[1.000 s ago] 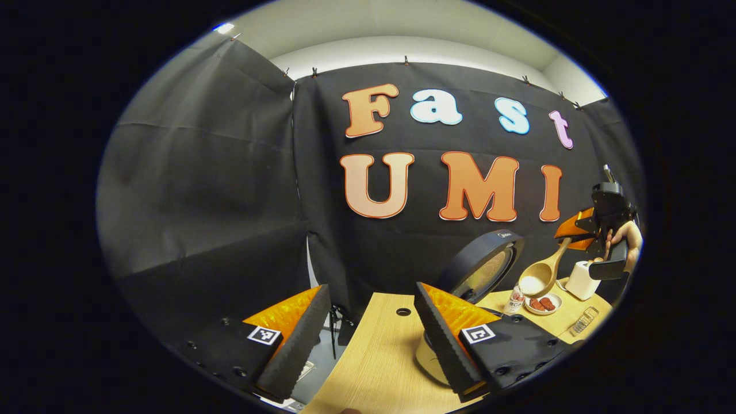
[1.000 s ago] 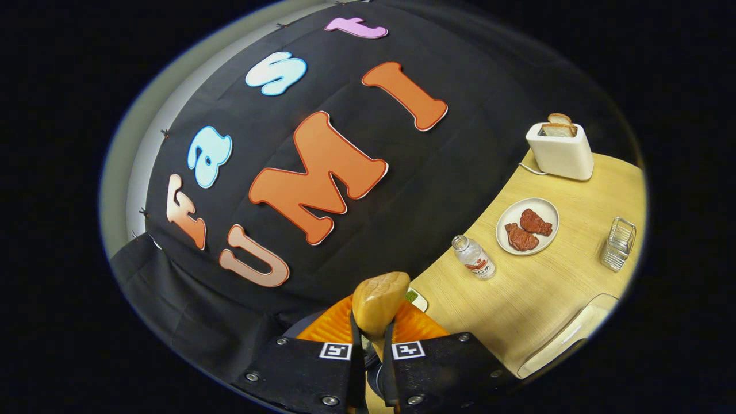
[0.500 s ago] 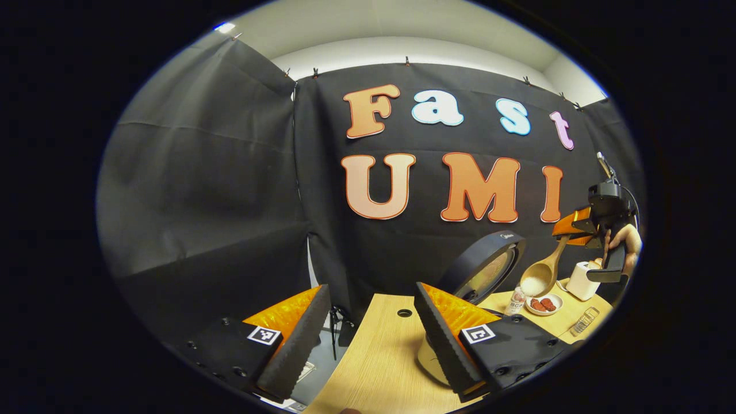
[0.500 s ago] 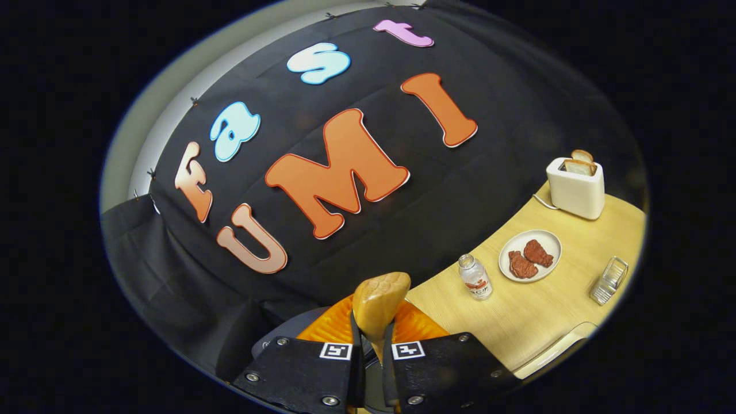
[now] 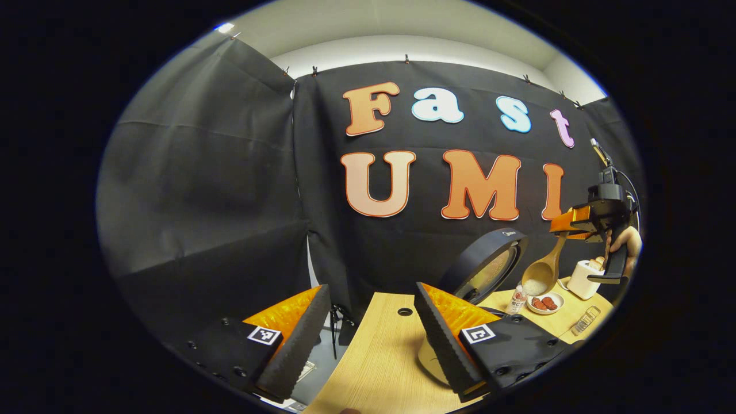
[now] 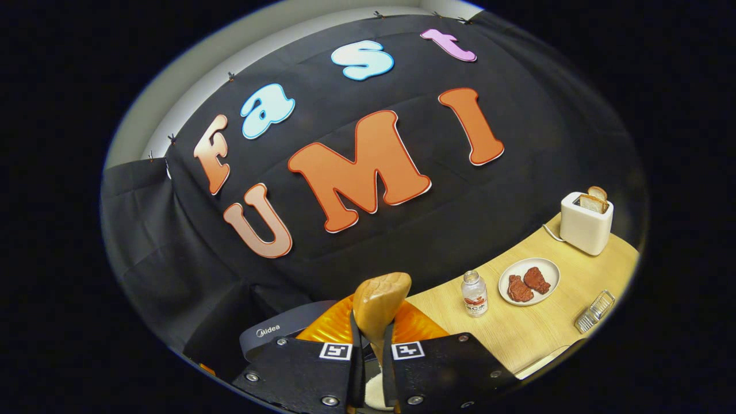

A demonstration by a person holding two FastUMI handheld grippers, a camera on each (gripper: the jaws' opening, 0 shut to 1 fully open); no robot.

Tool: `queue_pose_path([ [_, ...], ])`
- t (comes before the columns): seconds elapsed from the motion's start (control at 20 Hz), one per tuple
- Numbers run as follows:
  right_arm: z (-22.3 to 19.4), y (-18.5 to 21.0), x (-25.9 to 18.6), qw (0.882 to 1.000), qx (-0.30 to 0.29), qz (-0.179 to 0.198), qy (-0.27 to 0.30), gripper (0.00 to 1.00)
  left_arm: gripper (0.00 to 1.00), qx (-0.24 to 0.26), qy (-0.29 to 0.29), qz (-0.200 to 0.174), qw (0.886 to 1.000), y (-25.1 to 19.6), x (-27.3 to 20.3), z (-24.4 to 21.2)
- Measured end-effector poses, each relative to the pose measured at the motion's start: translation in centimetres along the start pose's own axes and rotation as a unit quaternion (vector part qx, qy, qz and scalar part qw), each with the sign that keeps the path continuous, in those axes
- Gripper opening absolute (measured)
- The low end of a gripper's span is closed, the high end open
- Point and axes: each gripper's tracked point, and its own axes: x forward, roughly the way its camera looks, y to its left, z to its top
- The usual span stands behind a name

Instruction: Close the left gripper, press the button to open the rice cooker; take a wooden spoon from the chopstick holder with the right hand, scoop a spoonful of rice and pour it into the rice cooker, then put the wooden spoon back into the chopstick holder.

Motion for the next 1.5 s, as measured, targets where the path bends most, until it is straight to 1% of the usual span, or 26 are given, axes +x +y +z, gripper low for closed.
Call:
queue_pose_path([
  [0.4, -1.7, 1.5, -1.0, 0.997, -0.068, 0.034, 0.001, 0.11, 0.95, 0.001, 0.004, 0.000, 1.000, -0.3, 0.4, -0.3],
  [0.6, -2.4, 2.7, -1.7, 0.992, -0.113, 0.060, -0.007, 0.11, 0.95, 0.006, 0.004, 0.001, 1.000, -0.4, 0.3, -0.5],
  [0.85, -3.6, 3.8, -2.3, 0.982, -0.167, 0.084, -0.018, 0.11, 0.95, 0.007, 0.004, 0.001, 1.000, -0.6, 0.1, -0.6],
  [1.0, -4.4, 4.7, -2.6, 0.972, -0.211, 0.098, -0.027, 0.11, 0.95, 0.010, 0.004, 0.004, 1.000, -0.5, 0.0, -0.6],
  [1.25, -5.7, 6.0, -3.1, 0.958, -0.259, 0.115, -0.034, 0.11, 0.95, 0.007, 0.009, 0.010, 1.000, -0.1, -0.2, -0.8],
  [1.35, -6.1, 5.9, -3.3, 0.953, -0.278, 0.113, -0.034, 0.11, 0.95, 0.008, 0.009, 0.012, 1.000, 0.0, -0.4, -0.9],
  [1.4, -6.4, 5.8, -3.2, 0.954, -0.276, 0.113, -0.032, 0.11, 0.95, 0.008, 0.009, 0.011, 1.000, -0.1, -0.4, -0.9],
  [1.5, -7.1, 5.1, -3.1, 0.962, -0.245, 0.116, -0.017, 0.11, 0.95, 0.009, 0.009, 0.012, 1.000, -0.1, -0.6, -0.7],
])
